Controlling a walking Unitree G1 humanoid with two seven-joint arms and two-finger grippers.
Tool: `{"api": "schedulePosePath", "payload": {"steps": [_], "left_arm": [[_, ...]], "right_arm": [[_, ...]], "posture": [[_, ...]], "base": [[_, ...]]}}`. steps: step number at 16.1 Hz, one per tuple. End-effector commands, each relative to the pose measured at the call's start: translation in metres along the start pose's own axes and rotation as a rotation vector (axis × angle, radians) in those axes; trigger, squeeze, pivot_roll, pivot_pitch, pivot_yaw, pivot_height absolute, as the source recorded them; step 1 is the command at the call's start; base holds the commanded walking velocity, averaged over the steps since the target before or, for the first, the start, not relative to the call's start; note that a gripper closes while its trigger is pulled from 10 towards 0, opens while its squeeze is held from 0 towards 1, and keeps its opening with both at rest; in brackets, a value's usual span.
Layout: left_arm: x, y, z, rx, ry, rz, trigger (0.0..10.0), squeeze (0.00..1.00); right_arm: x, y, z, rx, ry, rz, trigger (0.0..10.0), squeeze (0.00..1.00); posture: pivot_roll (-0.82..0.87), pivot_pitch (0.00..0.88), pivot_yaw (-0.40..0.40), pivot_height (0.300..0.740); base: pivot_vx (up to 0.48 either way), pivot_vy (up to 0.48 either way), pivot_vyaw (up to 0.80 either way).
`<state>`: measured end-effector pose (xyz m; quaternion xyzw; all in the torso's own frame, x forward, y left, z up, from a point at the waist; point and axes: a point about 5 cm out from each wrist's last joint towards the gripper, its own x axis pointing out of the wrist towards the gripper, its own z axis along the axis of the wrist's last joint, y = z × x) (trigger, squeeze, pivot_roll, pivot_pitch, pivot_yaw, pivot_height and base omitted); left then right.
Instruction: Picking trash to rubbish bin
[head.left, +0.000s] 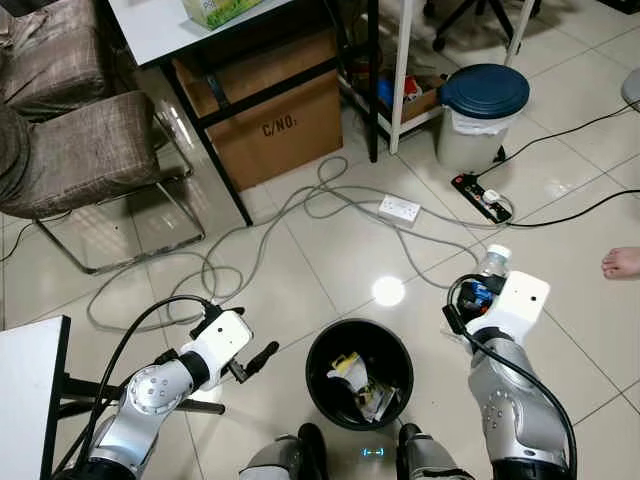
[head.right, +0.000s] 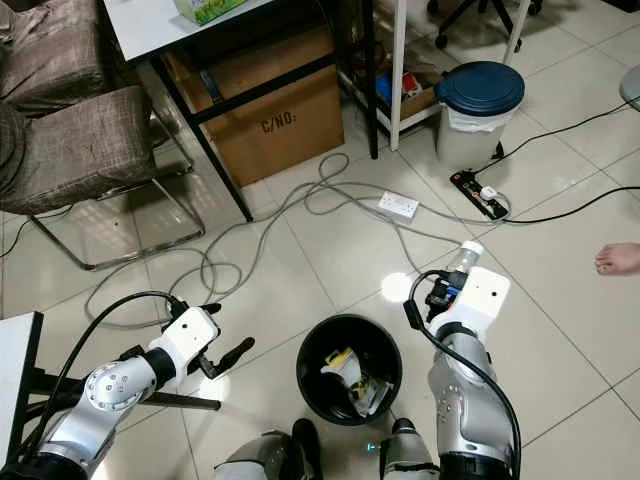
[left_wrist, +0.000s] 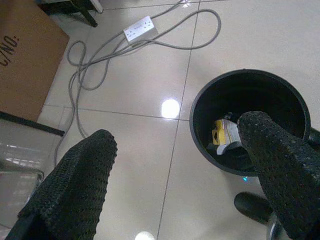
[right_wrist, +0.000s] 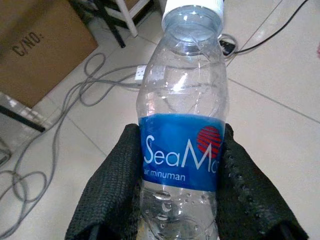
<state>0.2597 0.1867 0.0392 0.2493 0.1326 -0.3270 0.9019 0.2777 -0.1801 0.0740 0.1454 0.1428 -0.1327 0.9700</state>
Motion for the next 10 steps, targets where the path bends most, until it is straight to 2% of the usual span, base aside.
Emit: {"api": "schedulePosePath", "payload": {"steps": [1, 2, 5, 8, 10], "left_arm": [[-0.009, -0.002, -0.012, 0.002, 0.042, -0.018, 10.0, 0.0], [-0.011, -0.002, -0.013, 0.004, 0.043, -0.02, 10.0, 0.0], [-0.029, -0.004, -0.019, 0.026, 0.062, -0.045, 10.0, 0.0], [-0.045, -0.001, -0.023, 0.036, 0.082, -0.045, 10.0, 0.0], [-0.074, 0.0, -0.025, 0.045, 0.114, -0.039, 10.0, 0.0]], "right_arm": [[0.001, 0.003, -0.015, 0.019, 0.06, 0.032, 10.0, 0.0], [0.002, 0.005, -0.017, 0.018, 0.073, 0.044, 10.0, 0.0], [0.01, 0.016, -0.039, -0.014, 0.178, 0.148, 10.0, 0.0], [0.014, 0.025, -0.047, 0.008, 0.218, 0.197, 10.0, 0.0], [0.022, 0.034, -0.059, 0.069, 0.272, 0.232, 10.0, 0.0]], "posture": [[0.0, 0.288, 0.18, 0.74], [0.0, 0.293, 0.181, 0.74], [0.07, 0.363, 0.207, 0.74], [0.12, 0.397, 0.22, 0.74], [0.2, 0.448, 0.245, 0.74]], "base": [[0.0, 0.0, 0.0], [0.0, 0.0, 0.0], [0.0, 0.0, 0.0], [0.0, 0.0, 0.0], [0.0, 0.0, 0.0]]}}
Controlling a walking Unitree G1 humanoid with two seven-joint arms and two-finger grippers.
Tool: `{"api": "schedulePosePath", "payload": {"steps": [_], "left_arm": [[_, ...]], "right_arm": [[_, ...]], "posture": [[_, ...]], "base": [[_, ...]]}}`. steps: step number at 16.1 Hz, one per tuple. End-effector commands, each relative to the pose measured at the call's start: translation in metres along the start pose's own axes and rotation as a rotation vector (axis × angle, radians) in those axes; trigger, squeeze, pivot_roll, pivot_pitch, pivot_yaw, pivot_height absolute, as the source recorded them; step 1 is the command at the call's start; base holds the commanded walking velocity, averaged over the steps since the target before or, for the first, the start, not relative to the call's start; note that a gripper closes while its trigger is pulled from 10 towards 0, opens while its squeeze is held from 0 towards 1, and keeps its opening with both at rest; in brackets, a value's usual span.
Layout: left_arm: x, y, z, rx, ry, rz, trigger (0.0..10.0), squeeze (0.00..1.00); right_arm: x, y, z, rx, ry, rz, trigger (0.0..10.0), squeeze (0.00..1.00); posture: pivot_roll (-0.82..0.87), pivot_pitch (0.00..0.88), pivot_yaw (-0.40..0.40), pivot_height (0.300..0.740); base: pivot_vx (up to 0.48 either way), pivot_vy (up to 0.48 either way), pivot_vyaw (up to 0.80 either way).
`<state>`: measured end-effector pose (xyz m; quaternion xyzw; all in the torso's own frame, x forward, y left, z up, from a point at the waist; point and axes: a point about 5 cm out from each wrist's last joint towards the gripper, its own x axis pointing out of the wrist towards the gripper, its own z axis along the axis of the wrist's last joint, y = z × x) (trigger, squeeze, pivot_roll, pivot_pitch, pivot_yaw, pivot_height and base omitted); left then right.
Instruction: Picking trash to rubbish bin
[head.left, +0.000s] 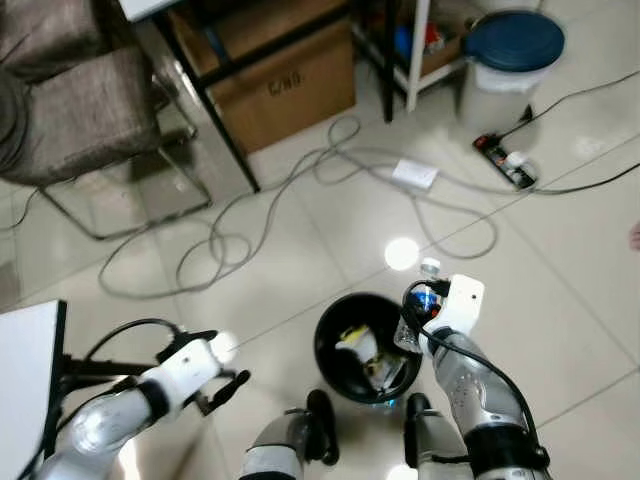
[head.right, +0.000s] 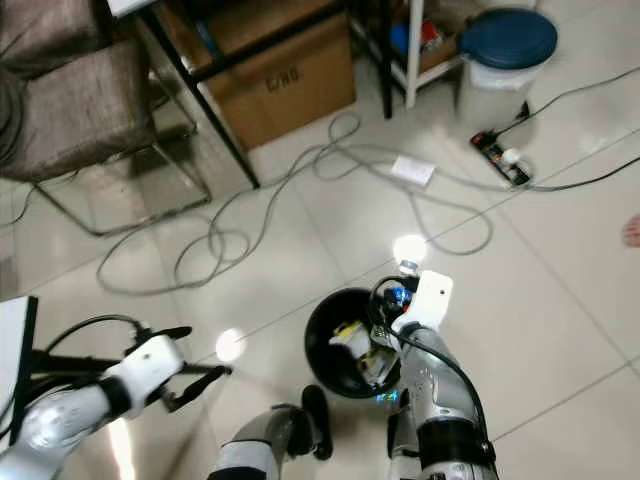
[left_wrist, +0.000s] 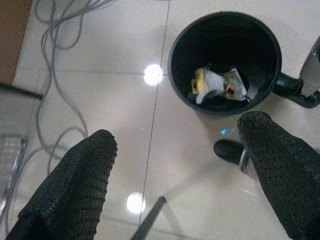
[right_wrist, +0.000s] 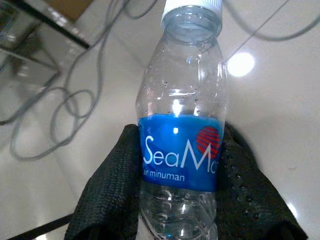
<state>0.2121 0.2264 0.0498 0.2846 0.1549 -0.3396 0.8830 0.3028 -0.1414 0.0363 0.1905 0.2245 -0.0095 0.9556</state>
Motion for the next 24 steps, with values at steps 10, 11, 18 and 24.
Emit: {"api": "schedulePosePath", "payload": {"steps": [10, 11, 18, 24], "left_arm": [[-0.049, -0.022, 0.004, 0.016, 0.08, -0.145, 10.0, 0.0], [-0.048, -0.025, 0.005, 0.012, 0.076, -0.154, 10.0, 0.0], [-0.039, -0.036, 0.016, -0.156, 0.049, -0.128, 10.0, 0.0], [-0.037, -0.041, 0.015, -0.249, 0.035, -0.099, 10.0, 0.0]], "right_arm": [[0.013, 0.03, -0.037, -0.024, 0.111, 0.121, 10.0, 0.0], [0.012, 0.029, -0.038, -0.034, 0.113, 0.111, 10.0, 0.0], [0.015, 0.031, -0.04, -0.072, 0.103, 0.111, 10.0, 0.0], [0.016, 0.035, -0.036, -0.025, 0.065, 0.135, 10.0, 0.0]], "posture": [[0.27, 0.485, 0.281, 0.74], [0.27, 0.487, 0.28, 0.74], [0.26, 0.489, 0.273, 0.74], [0.26, 0.495, 0.27, 0.74]], "base": [[0.0, 0.0, 0.0], [0.0, 0.0, 0.0], [0.0, 0.0, 0.0], [0.0, 0.0, 0.0]]}}
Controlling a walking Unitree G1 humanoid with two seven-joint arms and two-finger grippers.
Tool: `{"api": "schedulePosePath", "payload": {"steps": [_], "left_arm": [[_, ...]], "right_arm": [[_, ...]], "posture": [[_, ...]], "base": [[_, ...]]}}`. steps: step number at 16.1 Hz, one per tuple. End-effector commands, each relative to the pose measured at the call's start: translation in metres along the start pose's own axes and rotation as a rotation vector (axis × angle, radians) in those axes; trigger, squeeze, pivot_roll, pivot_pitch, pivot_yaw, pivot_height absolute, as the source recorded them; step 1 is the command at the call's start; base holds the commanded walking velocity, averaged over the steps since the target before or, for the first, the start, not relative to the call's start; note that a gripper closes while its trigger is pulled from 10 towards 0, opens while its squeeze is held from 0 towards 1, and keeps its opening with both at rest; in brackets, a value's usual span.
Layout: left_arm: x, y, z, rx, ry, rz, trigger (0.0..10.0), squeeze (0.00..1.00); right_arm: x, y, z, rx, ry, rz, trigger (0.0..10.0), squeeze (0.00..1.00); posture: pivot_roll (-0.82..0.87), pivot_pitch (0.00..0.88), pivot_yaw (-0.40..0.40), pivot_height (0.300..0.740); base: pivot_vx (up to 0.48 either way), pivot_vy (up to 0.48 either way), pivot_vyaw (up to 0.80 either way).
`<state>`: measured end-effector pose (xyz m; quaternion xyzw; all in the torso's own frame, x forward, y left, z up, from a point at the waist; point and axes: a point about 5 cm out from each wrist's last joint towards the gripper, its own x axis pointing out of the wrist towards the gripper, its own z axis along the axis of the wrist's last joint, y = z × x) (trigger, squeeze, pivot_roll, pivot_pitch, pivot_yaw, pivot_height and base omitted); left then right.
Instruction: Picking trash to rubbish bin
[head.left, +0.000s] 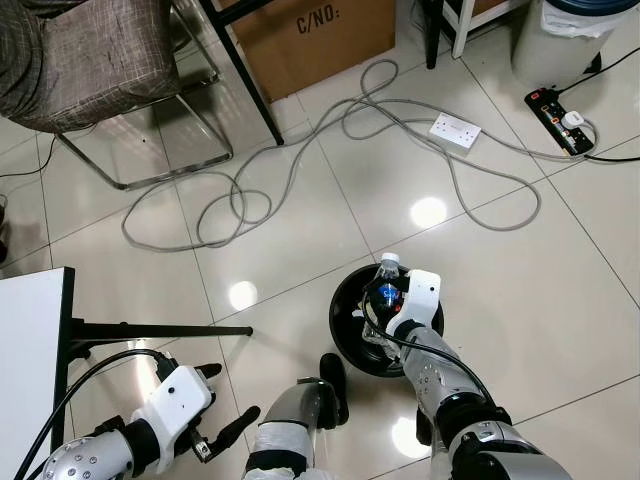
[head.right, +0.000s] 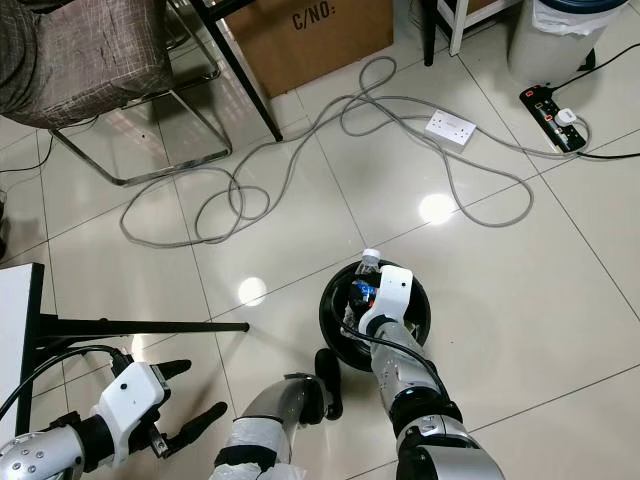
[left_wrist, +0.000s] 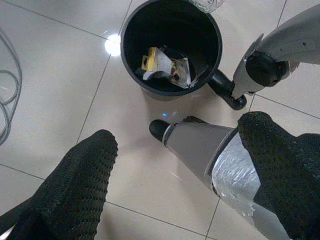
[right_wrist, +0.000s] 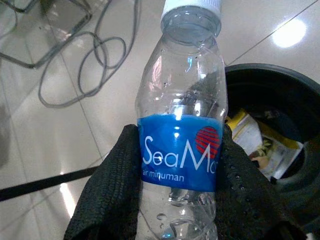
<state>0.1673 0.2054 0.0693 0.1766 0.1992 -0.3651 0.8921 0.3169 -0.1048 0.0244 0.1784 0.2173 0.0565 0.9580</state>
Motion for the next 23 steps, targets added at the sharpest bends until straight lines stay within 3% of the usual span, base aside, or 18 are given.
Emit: {"api": "schedulePosePath", "payload": {"steps": [1, 5, 14, 15, 16, 17, 18, 19, 23], "left_arm": [[-0.006, -0.004, -0.011, -0.038, 0.046, 0.01, 10.0, 0.0], [-0.007, -0.003, -0.011, -0.037, 0.056, 0.016, 10.0, 0.0], [-0.011, -0.004, -0.014, -0.029, 0.075, 0.022, 10.0, 0.0], [-0.012, -0.005, -0.013, -0.03, 0.075, 0.02, 10.0, 0.0], [-0.013, -0.006, -0.013, -0.031, 0.075, 0.02, 10.0, 0.0], [-0.015, -0.006, -0.012, -0.033, 0.075, 0.018, 10.0, 0.0], [-0.017, -0.006, -0.011, -0.033, 0.075, 0.018, 10.0, 0.0], [-0.019, -0.006, -0.01, -0.032, 0.076, 0.018, 10.0, 0.0], [-0.018, -0.006, -0.012, -0.03, 0.08, 0.02, 10.0, 0.0]], "right_arm": [[-0.003, 0.008, -0.019, 0.06, 0.054, 0.024, 10.0, 0.0], [-0.002, 0.017, -0.026, 0.128, 0.069, 0.055, 10.0, 0.0], [-0.007, 0.01, -0.043, 0.157, 0.142, -0.004, 10.0, 0.0], [-0.007, 0.01, -0.044, 0.151, 0.144, -0.007, 10.0, 0.17], [-0.007, 0.01, -0.045, 0.15, 0.145, -0.008, 10.0, 0.17], [-0.007, 0.01, -0.045, 0.149, 0.146, -0.012, 10.0, 0.29], [-0.007, 0.009, -0.045, 0.149, 0.146, -0.016, 10.0, 0.78], [-0.007, 0.009, -0.045, 0.145, 0.146, -0.018, 10.0, 0.96], [-0.008, 0.008, -0.045, 0.14, 0.145, -0.018, 10.0, 1.0]], "posture": [[0.26, 0.495, 0.271, 0.74], [0.29, 0.497, 0.281, 0.74], [0.31, 0.506, 0.289, 0.74], [0.31, 0.509, 0.289, 0.74], [0.31, 0.509, 0.289, 0.74], [0.31, 0.51, 0.289, 0.74], [0.31, 0.51, 0.289, 0.74], [0.31, 0.51, 0.289, 0.74], [0.32, 0.51, 0.289, 0.74]], "base": [[0.0, 0.0, 0.0], [0.0, 0.0, 0.0], [0.0, 0.0, 0.0], [0.0, 0.0, 0.0], [0.0, 0.0, 0.0], [0.0, 0.0, 0.0], [0.0, 0.0, 0.0], [0.0, 0.0, 0.0], [0.0, 0.0, 0.0]]}}
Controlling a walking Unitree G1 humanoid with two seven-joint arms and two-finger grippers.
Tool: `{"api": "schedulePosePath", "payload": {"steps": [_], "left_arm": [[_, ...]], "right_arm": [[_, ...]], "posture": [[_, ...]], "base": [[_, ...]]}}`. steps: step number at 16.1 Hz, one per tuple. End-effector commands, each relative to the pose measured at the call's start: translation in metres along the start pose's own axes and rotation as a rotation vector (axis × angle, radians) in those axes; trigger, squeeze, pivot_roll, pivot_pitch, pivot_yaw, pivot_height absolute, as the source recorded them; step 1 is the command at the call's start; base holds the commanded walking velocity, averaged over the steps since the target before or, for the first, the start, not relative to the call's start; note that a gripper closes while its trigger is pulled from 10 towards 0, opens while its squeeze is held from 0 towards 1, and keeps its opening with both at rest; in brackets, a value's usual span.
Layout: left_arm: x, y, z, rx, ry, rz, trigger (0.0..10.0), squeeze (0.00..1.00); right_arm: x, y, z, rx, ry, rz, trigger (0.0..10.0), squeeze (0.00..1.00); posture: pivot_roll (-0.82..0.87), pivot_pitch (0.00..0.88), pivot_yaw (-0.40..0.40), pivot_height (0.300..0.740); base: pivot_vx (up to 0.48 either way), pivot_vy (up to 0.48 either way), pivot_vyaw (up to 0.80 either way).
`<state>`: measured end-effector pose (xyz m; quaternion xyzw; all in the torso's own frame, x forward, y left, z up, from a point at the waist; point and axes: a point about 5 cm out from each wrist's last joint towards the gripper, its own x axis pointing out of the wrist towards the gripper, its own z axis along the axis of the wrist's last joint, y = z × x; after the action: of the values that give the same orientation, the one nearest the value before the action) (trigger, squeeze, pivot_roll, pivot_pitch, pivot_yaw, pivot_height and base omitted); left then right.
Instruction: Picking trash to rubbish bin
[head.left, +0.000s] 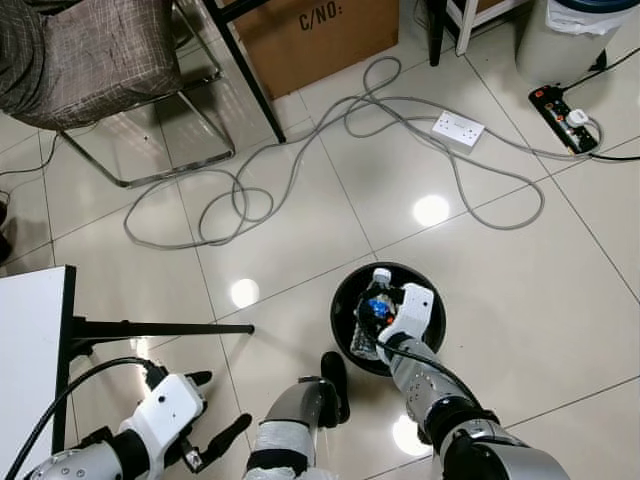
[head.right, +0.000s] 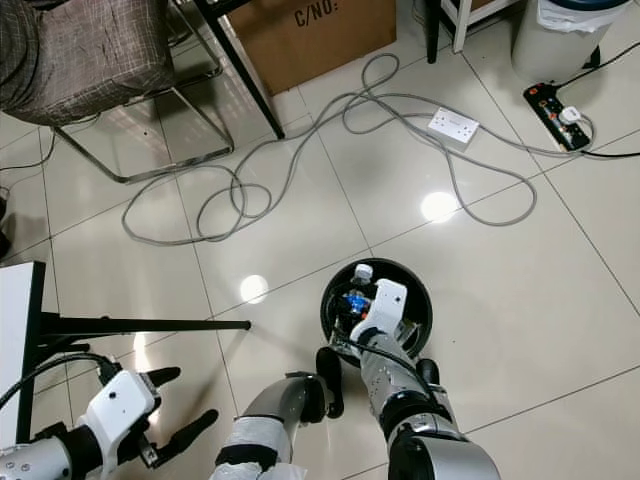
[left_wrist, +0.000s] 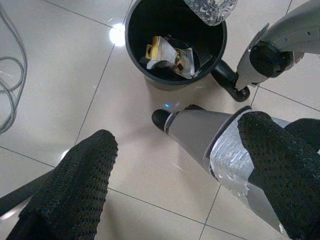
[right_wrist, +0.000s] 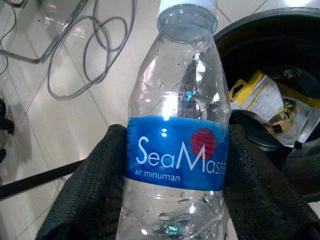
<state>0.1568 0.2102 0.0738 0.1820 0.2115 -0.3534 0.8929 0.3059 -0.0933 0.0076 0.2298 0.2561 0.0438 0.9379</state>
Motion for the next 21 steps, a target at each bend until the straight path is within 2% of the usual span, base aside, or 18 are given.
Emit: {"api": "schedulePosePath", "payload": {"steps": [1, 12, 17, 18, 19, 21], "left_arm": [[-0.003, -0.001, -0.012, -0.025, 0.054, 0.001, 10.0, 0.0], [-0.004, 0.0, -0.009, -0.019, 0.055, 0.002, 10.0, 0.0], [0.002, 0.001, -0.005, -0.017, 0.042, 0.006, 10.0, 0.0], [0.004, 0.001, -0.004, -0.016, 0.032, 0.007, 10.0, 0.0], [0.006, 0.001, -0.003, -0.015, 0.028, 0.007, 10.0, 0.0], [0.012, 0.001, -0.002, -0.014, 0.012, 0.009, 10.0, 0.0]], "right_arm": [[-0.005, 0.0, -0.024, 0.024, 0.072, -0.008, 10.0, 1.0], [-0.005, -0.005, -0.023, 0.019, 0.066, -0.039, 10.0, 1.0], [-0.005, -0.01, -0.016, -0.034, 0.051, -0.056, 10.0, 0.98], [-0.005, -0.013, -0.012, -0.068, 0.034, -0.064, 10.0, 0.13], [-0.005, -0.015, -0.01, -0.092, 0.025, -0.071, 10.0, 0.0], [-0.006, -0.023, -0.004, -0.138, -0.008, -0.104, 10.0, 0.0]], "posture": [[0.31, 0.51, 0.289, 0.74], [0.31, 0.499, 0.284, 0.74], [0.29, 0.484, 0.271, 0.74], [0.28, 0.475, 0.261, 0.74], [0.28, 0.473, 0.26, 0.74], [0.26, 0.457, 0.246, 0.74]], "base": [[0.0, 0.0, 0.0], [0.0, 0.0, 0.0], [0.0, 0.0, 0.0], [0.0, 0.0, 0.0], [0.0, 0.0, 0.0], [0.0, 0.0, 0.0]]}}
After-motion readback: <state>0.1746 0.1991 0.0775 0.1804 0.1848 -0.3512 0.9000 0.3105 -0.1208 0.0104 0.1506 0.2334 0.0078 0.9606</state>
